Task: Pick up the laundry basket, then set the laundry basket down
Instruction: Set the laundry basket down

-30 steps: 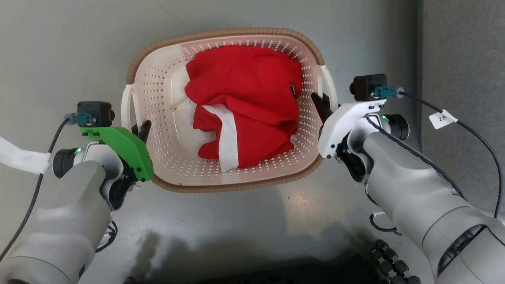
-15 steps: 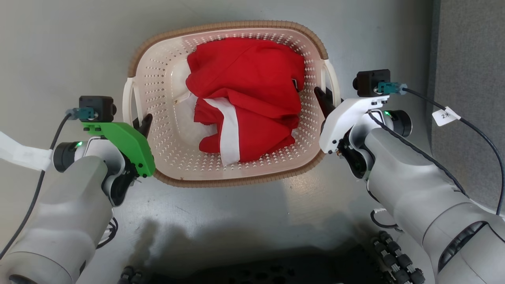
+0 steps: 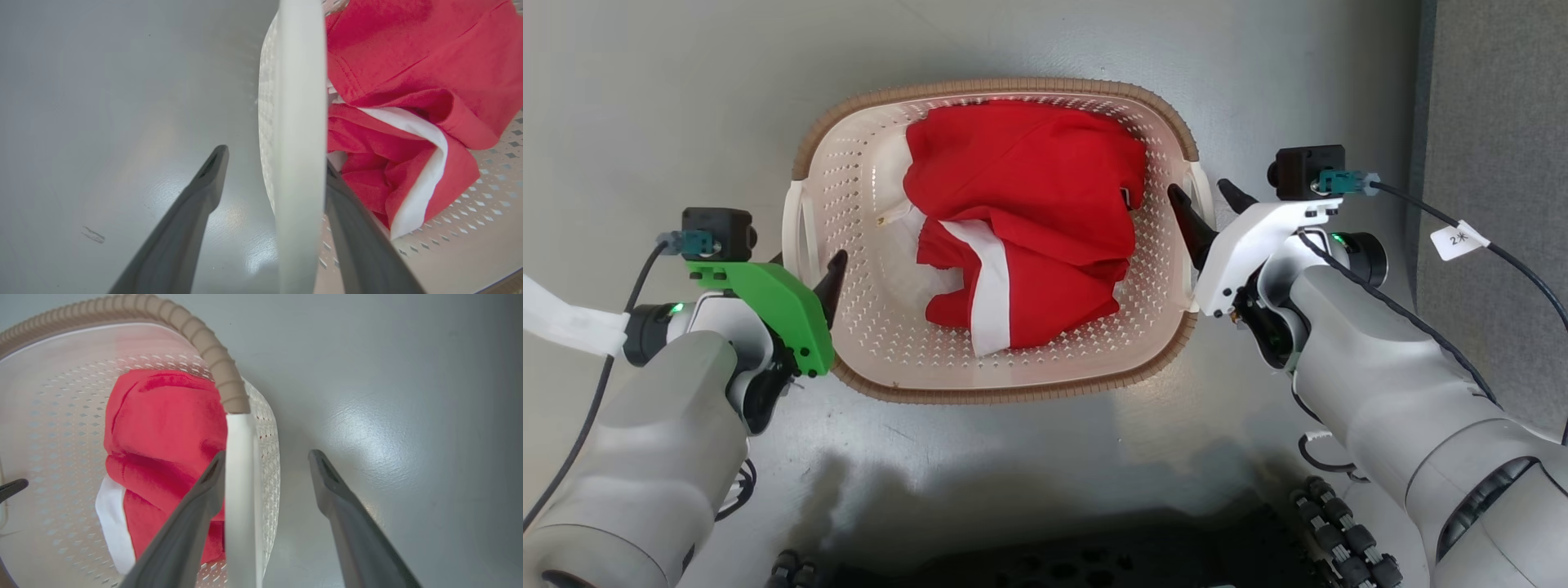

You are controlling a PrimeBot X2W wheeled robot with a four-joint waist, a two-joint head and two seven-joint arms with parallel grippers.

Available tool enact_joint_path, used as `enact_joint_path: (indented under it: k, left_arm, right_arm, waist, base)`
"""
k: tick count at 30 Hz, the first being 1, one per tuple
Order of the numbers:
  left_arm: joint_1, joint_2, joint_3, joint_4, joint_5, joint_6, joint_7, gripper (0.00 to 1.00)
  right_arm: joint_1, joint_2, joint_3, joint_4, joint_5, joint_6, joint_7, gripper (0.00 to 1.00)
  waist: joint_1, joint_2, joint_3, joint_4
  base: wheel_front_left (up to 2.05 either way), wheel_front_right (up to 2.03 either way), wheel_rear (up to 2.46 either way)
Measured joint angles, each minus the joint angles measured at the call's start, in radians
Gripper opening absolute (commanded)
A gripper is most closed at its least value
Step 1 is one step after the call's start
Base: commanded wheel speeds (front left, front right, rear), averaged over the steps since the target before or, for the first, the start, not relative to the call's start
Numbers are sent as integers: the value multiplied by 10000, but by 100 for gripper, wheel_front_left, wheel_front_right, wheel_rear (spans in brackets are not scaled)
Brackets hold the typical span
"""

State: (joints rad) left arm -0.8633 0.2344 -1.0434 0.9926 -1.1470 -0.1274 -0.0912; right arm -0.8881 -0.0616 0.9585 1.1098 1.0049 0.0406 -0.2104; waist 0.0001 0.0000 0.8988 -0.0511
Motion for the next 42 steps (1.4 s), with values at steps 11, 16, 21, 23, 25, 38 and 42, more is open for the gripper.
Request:
enact_joint_path:
  k: [11, 16, 21, 23, 25, 38, 42]
  left_arm:
    - [-3, -15, -186, 33, -48, -2, 33, 100]
    - [-2, -15, -226, 146, -117, -2, 23, 100]
    - [12, -2, -230, 337, -163, -2, -130, 100]
    - [19, 4, -232, 347, -180, -2, -190, 100]
    - [31, 4, -238, 347, -205, -2, -353, 100]
    - [448, 58, -299, 159, -242, -2, -1101, 100]
    - [592, 88, -286, -63, -251, -2, -1321, 100]
  right_arm:
    - [-51, 4, 182, 0, 171, -107, 0, 100]
    - [-51, 4, 263, 4, 221, -130, -2, 100]
    - [-46, 4, 336, 4, 282, -98, -13, 100]
    - [-44, 4, 351, -2, 324, -69, -67, 100]
    - [-44, 4, 353, -2, 336, -56, -127, 100]
    - [71, 8, 257, 10, 336, 123, -357, 100]
    - [261, 8, 201, -19, 330, 224, -359, 100]
  waist:
    - [0, 0, -77, -8]
    - [-1, 0, -233, -22]
    - [-1, 0, -525, -57]
    - [-1, 0, -680, -75]
    - [-1, 0, -945, -106]
    - [-1, 0, -2364, -232]
    - [-1, 0, -2904, -275]
  base:
    - [0, 0, 0]
    - [0, 0, 0]
    - [0, 0, 0]
    - [0, 0, 0]
    - [0, 0, 0]
    - [0, 0, 0]
    - [0, 0, 0]
